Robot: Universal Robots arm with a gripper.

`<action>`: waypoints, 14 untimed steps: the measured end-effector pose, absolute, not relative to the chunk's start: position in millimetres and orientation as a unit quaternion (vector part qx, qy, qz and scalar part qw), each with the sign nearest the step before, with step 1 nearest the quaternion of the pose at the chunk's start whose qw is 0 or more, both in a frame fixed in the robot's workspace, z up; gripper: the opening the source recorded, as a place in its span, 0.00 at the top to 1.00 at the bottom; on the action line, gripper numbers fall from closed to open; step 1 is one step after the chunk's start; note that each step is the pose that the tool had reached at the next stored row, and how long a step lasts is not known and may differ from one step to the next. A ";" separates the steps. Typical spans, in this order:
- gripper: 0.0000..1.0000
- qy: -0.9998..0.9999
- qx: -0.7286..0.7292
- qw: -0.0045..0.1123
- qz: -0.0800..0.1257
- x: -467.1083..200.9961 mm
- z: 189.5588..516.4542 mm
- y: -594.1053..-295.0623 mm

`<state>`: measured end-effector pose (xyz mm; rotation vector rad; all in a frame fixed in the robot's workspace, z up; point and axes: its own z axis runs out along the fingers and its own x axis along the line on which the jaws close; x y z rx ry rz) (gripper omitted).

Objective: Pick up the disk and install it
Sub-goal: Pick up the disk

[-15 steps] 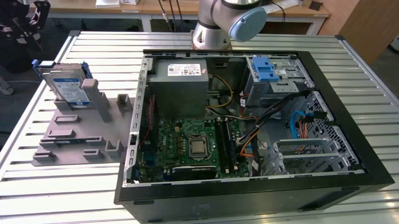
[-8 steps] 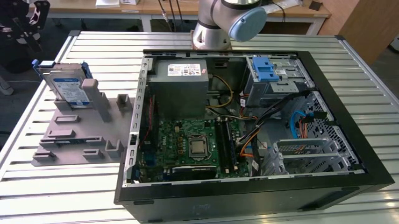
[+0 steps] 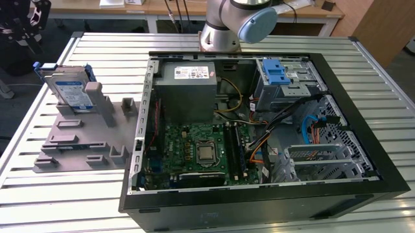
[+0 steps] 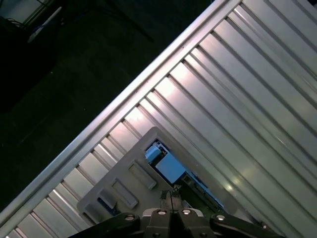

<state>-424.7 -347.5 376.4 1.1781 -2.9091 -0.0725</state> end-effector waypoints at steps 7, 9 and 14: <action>0.89 -0.914 0.404 0.002 -0.023 -424.6 376.4 -347.5; 0.89 -0.911 0.412 0.002 -0.023 -424.6 376.4 -347.5; 0.89 -0.901 0.434 0.003 -0.023 -424.6 376.4 -347.5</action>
